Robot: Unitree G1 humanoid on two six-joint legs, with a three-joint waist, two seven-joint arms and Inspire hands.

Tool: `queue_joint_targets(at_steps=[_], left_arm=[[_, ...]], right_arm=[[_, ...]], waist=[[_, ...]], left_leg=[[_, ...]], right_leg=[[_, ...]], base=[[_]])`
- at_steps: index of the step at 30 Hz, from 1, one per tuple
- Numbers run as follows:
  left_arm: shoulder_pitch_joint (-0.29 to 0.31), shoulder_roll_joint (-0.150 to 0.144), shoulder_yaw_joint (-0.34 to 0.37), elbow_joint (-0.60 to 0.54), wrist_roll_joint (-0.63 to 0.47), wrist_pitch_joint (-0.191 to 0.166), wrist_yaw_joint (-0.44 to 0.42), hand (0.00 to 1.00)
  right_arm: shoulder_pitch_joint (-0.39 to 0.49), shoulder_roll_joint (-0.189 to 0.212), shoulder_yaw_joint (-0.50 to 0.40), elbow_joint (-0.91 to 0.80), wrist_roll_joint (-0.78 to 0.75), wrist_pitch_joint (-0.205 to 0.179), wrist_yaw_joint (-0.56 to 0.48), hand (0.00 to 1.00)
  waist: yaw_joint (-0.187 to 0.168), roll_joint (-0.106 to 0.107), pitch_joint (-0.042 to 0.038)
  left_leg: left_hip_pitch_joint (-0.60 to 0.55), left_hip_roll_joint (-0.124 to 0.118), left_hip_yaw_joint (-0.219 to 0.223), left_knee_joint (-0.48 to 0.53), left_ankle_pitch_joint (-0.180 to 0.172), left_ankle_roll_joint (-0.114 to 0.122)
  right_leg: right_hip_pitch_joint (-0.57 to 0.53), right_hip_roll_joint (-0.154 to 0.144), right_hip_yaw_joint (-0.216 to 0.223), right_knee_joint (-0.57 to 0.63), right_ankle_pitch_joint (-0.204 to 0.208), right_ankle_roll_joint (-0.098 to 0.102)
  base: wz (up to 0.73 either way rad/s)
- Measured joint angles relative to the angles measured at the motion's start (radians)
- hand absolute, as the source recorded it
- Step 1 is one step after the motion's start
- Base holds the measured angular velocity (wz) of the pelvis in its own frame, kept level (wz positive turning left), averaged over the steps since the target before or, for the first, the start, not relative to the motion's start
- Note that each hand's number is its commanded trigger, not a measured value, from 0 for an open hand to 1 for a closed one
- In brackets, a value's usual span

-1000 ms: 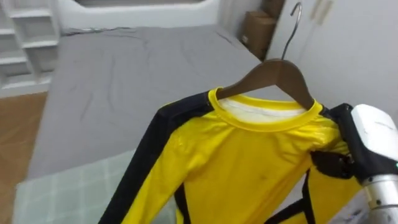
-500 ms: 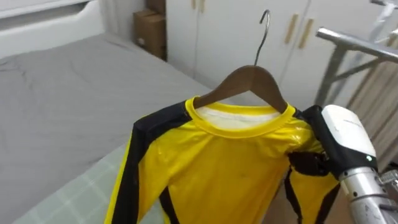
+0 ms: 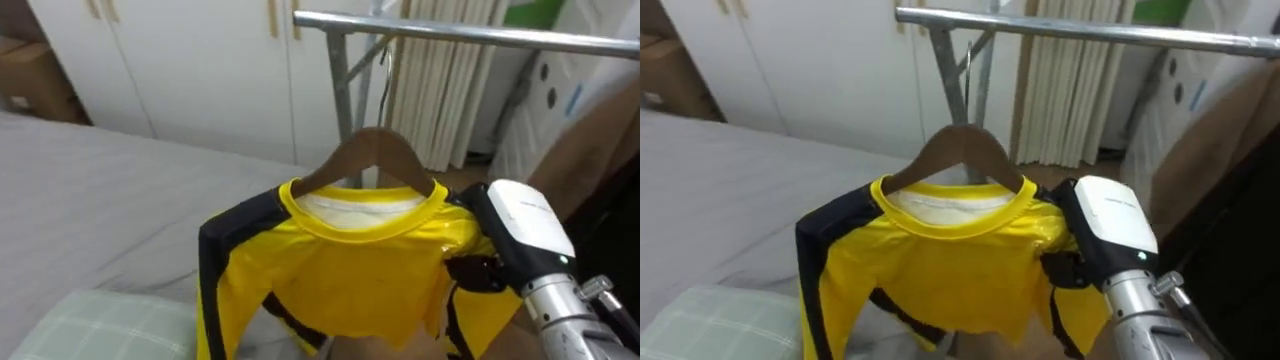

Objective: Hang clothes

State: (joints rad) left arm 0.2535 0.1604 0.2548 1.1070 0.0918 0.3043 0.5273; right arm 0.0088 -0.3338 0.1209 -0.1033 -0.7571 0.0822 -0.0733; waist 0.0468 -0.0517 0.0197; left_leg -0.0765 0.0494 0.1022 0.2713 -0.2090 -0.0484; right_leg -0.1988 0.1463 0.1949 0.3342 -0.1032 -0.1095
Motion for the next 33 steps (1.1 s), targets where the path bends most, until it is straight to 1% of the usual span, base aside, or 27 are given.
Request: queue_joint_targets(at_steps=[1, 2, 3, 4, 5, 6, 7, 8, 9, 10, 11, 12, 13, 14, 16, 18, 22, 23, 24, 26, 30, 33], left_arm=[[-0.003, -0.003, 0.000, -0.019, 0.000, 0.000, 0.013, 0.00], [-0.013, -0.004, -0.002, -0.027, 0.000, -0.001, 0.016, 0.00], [-0.019, -0.004, -0.004, -0.027, 0.000, -0.003, 0.017, 0.00], [-0.023, -0.002, -0.019, -0.027, 0.000, -0.006, 0.025, 0.00], [-0.024, 0.002, -0.029, -0.026, -0.001, -0.010, 0.030, 0.00], [-0.022, 0.002, -0.031, -0.026, -0.001, -0.010, 0.030, 0.00], [-0.021, 0.001, -0.039, -0.026, -0.002, -0.010, 0.030, 0.00], [-0.019, 0.001, -0.047, -0.025, -0.002, -0.010, 0.030, 0.00], [-0.018, 0.001, -0.046, -0.018, -0.003, -0.010, 0.030, 0.00], [-0.018, 0.001, -0.045, -0.008, -0.003, -0.010, 0.030, 0.00], [-0.016, 0.001, -0.044, 0.009, -0.003, -0.010, 0.030, 0.00], [-0.015, 0.001, -0.044, 0.017, -0.003, -0.010, 0.030, 0.00], [-0.014, 0.001, -0.040, 0.032, -0.003, -0.010, 0.030, 0.00], [-0.014, 0.001, -0.029, 0.038, -0.005, -0.009, 0.030, 0.00], [-0.015, 0.001, -0.024, 0.038, -0.013, -0.010, 0.030, 0.00], [-0.016, 0.001, -0.019, 0.038, -0.014, -0.009, 0.030, 0.00], [-0.026, 0.001, 0.000, 0.031, -0.014, -0.009, 0.027, 0.00], [-0.029, 0.001, 0.008, 0.031, -0.014, -0.009, 0.022, 0.00], [-0.031, 0.001, 0.019, 0.031, -0.014, -0.010, 0.020, 0.00], [-0.031, 0.002, 0.020, 0.031, -0.014, -0.010, 0.020, 0.00], [-0.030, 0.002, 0.021, 0.031, -0.015, -0.012, 0.013, 0.00], [-0.013, 0.002, 0.020, 0.031, -0.014, -0.033, 0.013, 0.00]], right_arm=[[0.000, -0.005, -0.008, -0.011, -0.006, 0.010, 0.002, 1.00], [0.000, -0.012, -0.026, -0.034, -0.028, 0.012, 0.004, 1.00], [-0.002, -0.016, -0.034, -0.044, -0.035, 0.013, 0.004, 1.00], [-0.010, -0.025, -0.044, -0.056, -0.037, 0.014, 0.002, 1.00], [-0.011, -0.027, -0.055, -0.061, -0.032, 0.014, -0.001, 1.00], [-0.010, -0.027, -0.060, -0.061, -0.032, 0.015, -0.002, 1.00], [-0.010, -0.027, -0.070, -0.061, -0.030, 0.016, -0.002, 1.00], [-0.009, -0.026, -0.074, -0.061, -0.028, 0.020, -0.002, 1.00], [-0.008, -0.025, -0.074, -0.061, -0.029, 0.020, -0.001, 1.00], [-0.008, -0.025, -0.074, -0.061, -0.029, 0.020, 0.000, 1.00], [-0.010, -0.024, -0.074, -0.061, -0.030, 0.020, 0.000, 1.00], [-0.010, -0.024, -0.074, -0.061, -0.030, 0.020, 0.000, 1.00], [-0.011, -0.023, -0.074, -0.061, -0.033, 0.021, 0.000, 1.00], [-0.010, -0.024, -0.075, -0.061, -0.033, 0.024, 0.000, 1.00], [-0.011, -0.023, -0.079, -0.061, -0.032, 0.033, 0.000, 1.00], [-0.011, -0.019, -0.085, -0.061, -0.026, 0.043, 0.000, 1.00], [-0.021, -0.016, -0.111, -0.061, -0.029, 0.052, 0.002, 1.00], [-0.034, -0.014, -0.114, -0.061, -0.032, 0.052, 0.005, 1.00], [-0.042, -0.011, -0.114, -0.061, -0.032, 0.052, 0.010, 1.00], [-0.059, -0.006, -0.114, -0.061, -0.036, 0.052, 0.015, 1.00], [-0.075, -0.006, -0.123, -0.068, -0.032, 0.052, 0.025, 1.00], [-0.075, -0.006, -0.126, -0.079, -0.033, 0.052, 0.034, 1.00]], waist=[[-0.014, -0.001, -0.0006], [-0.018, -0.001, -0.0007], [-0.018, -0.002, -0.0015], [-0.020, -0.005, -0.0020], [-0.021, -0.010, -0.0021], [-0.024, -0.011, -0.0034], [-0.028, -0.015, -0.0034], [-0.024, -0.017, -0.0035], [-0.020, -0.019, -0.0031], [-0.016, -0.018, -0.0031], [-0.007, -0.018, -0.0024], [-0.003, -0.017, -0.0021], [0.003, -0.016, -0.0018], [0.002, -0.016, -0.0018], [-0.006, -0.016, -0.0016], [-0.018, -0.018, -0.0025], [-0.024, -0.022, -0.0037], [-0.030, -0.023, -0.0035], [-0.034, -0.022, -0.0037], [-0.039, -0.027, -0.0048], [-0.040, -0.027, -0.0048], [-0.038, -0.033, -0.0071]], left_leg=[[0.001, -0.002, 0.008, -0.003, 0.006, 0.008], [0.001, -0.004, 0.027, -0.005, 0.012, 0.017], [0.001, -0.004, 0.038, -0.006, 0.015, 0.021], [0.006, -0.004, 0.064, -0.011, 0.018, 0.027], [0.020, -0.003, 0.088, -0.018, 0.017, 0.031], [0.022, -0.003, 0.094, -0.017, 0.015, 0.033], [0.025, -0.001, 0.113, -0.017, 0.011, 0.039], [0.030, 0.003, 0.137, -0.017, 0.010, 0.041], [0.034, 0.008, 0.163, -0.018, 0.009, 0.043], [0.037, 0.010, 0.176, -0.018, 0.008, 0.044], [0.044, 0.016, 0.207, -0.020, 0.003, 0.052], [0.048, 0.019, 0.221, -0.021, 0.001, 0.051], [0.055, 0.024, 0.247, -0.020, -0.003, 0.046], [0.059, 0.026, 0.260, -0.020, -0.007, 0.044], [0.061, 0.024, 0.269, -0.023, -0.009, 0.042], [0.069, 0.025, 0.271, -0.034, -0.009, 0.041], [0.069, 0.028, 0.270, -0.042, -0.007, 0.035], [0.069, 0.028, 0.267, -0.045, -0.006, 0.035], [0.073, 0.029, 0.254, -0.048, -0.006, 0.035], [0.073, 0.029, 0.247, -0.048, -0.006, 0.035], [0.072, 0.028, 0.242, -0.050, -0.005, 0.034], [0.074, 0.029, 0.239, -0.049, -0.007, 0.030]], right_leg=[[0.001, 0.002, 0.012, -0.008, 0.009, 0.007], [-0.007, 0.005, 0.031, -0.008, 0.015, 0.016], [-0.009, 0.007, 0.042, -0.008, 0.018, 0.021], [-0.011, 0.011, 0.063, -0.010, 0.027, 0.034], [-0.010, 0.015, 0.083, -0.017, 0.034, 0.042], [-0.007, 0.015, 0.086, -0.027, 0.038, 0.045], [-0.006, 0.015, 0.091, -0.035, 0.044, 0.049], [-0.006, 0.016, 0.098, -0.047, 0.055, 0.052], [-0.010, 0.015, 0.099, -0.051, 0.060, 0.058], [-0.012, 0.014, 0.097, -0.055, 0.062, 0.059], [-0.017, 0.011, 0.089, -0.061, 0.069, 0.061], [-0.020, 0.009, 0.082, -0.062, 0.071, 0.061], [-0.027, 0.002, 0.058, -0.062, 0.072, 0.059], [-0.030, -0.002, 0.041, -0.062, 0.073, 0.058], [-0.031, 0.003, 0.048, -0.062, 0.073, 0.054], [-0.028, 0.008, 0.051, -0.062, 0.072, 0.046], [-0.023, 0.017, 0.064, -0.063, 0.072, 0.038], [-0.019, 0.022, 0.076, -0.067, 0.073, 0.036], [-0.008, 0.027, 0.085, -0.078, 0.078, 0.034], [-0.005, 0.029, 0.087, -0.080, 0.079, 0.033], [-0.005, 0.030, 0.087, -0.082, 0.079, 0.033], [-0.001, 0.029, 0.082, -0.087, 0.079, 0.032]], base=[[-0.40], [-0.44], [-0.55], [-0.57], [-0.53], [-0.43], [-0.41], [-0.54], [-0.53], [-0.61], [-0.54], [-0.68], [-0.56], [-0.45], [-0.15], [-0.06], [-0.01], [0.00], [0.00], [0.00], [0.00], [0.03]])
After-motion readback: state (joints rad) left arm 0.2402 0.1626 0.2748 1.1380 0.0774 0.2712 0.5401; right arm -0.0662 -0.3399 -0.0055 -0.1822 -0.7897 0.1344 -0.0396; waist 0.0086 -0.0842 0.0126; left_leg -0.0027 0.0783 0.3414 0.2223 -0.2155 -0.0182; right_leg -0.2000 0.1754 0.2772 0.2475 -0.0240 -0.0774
